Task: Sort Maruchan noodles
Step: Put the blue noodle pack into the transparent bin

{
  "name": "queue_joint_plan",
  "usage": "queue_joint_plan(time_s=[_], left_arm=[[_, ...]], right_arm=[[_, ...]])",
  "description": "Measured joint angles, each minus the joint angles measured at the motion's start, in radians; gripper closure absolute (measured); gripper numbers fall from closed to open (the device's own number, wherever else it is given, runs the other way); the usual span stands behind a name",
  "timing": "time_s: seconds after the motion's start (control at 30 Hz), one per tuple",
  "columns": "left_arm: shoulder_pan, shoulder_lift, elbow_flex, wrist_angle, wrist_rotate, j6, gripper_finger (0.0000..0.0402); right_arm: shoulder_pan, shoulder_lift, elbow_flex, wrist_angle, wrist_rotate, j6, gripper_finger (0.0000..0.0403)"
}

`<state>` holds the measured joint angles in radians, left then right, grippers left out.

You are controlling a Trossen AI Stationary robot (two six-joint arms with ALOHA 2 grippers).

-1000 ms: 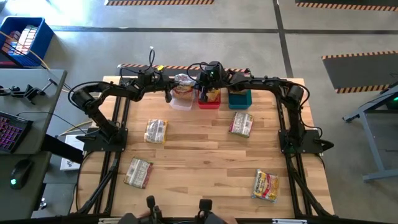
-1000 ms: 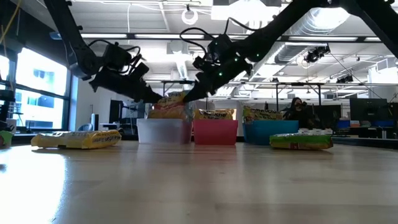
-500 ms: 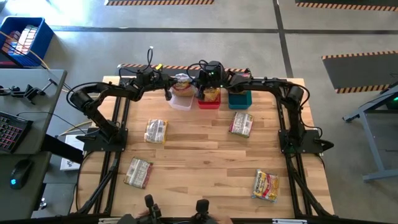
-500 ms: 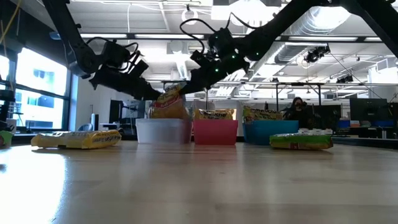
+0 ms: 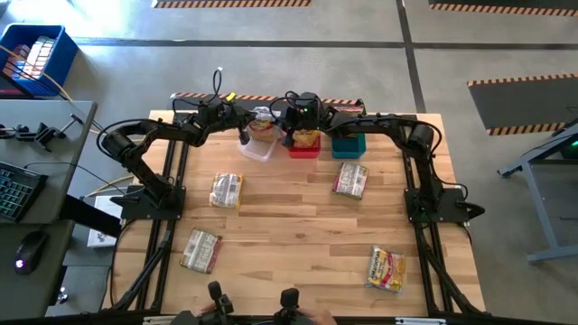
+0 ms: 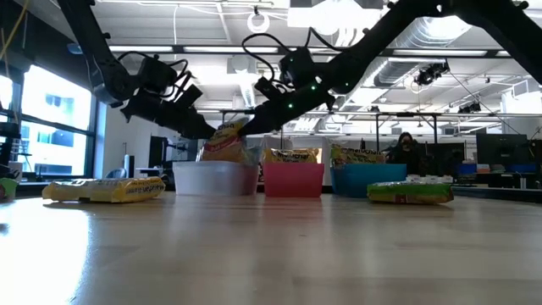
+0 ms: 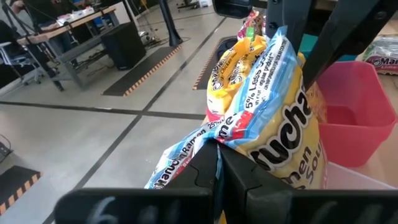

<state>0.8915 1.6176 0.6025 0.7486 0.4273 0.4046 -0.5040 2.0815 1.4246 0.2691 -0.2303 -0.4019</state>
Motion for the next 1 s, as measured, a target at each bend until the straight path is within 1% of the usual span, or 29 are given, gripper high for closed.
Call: queue_joint_plan(time_s=[0.2, 0.27, 0.43, 0.57, 0.8, 0.93, 1.0], left_arm=[[-0.002, 0.0, 0.0, 0.004, 0.005, -0.029, 0.0399], [-0.003, -0.007, 0.0, -0.004, -0.012, -0.035, 0.0394], [-0.004, -0.069, 0.0, -0.078, -0.035, -0.035, 0.0369], [-0.005, -0.164, 0.003, -0.124, -0.034, -0.035, 0.0352], [-0.002, -0.335, 0.004, -0.279, -0.046, -0.028, 0.0347], [0.014, -0.394, 0.004, -0.398, -0.077, -0.005, 0.0356], [0.022, -0.412, 0.004, -0.489, -0.08, 0.02, 0.0366]], right_arm=[[0.0, 0.0, 0.001, -0.058, -0.01, -0.009, 0.0403], [0.0, -0.001, 0.003, -0.073, -0.01, -0.011, 0.0403], [-0.001, 0.0, 0.003, -0.107, -0.009, -0.011, 0.0403], [-0.001, 0.008, 0.0, -0.155, -0.006, -0.015, 0.0403], [-0.001, 0.006, -0.001, -0.164, -0.007, -0.019, 0.0403], [0.001, 0.006, -0.001, -0.161, -0.007, -0.019, 0.0403], [0.001, 0.006, -0.001, -0.161, -0.007, -0.018, 0.0403]])
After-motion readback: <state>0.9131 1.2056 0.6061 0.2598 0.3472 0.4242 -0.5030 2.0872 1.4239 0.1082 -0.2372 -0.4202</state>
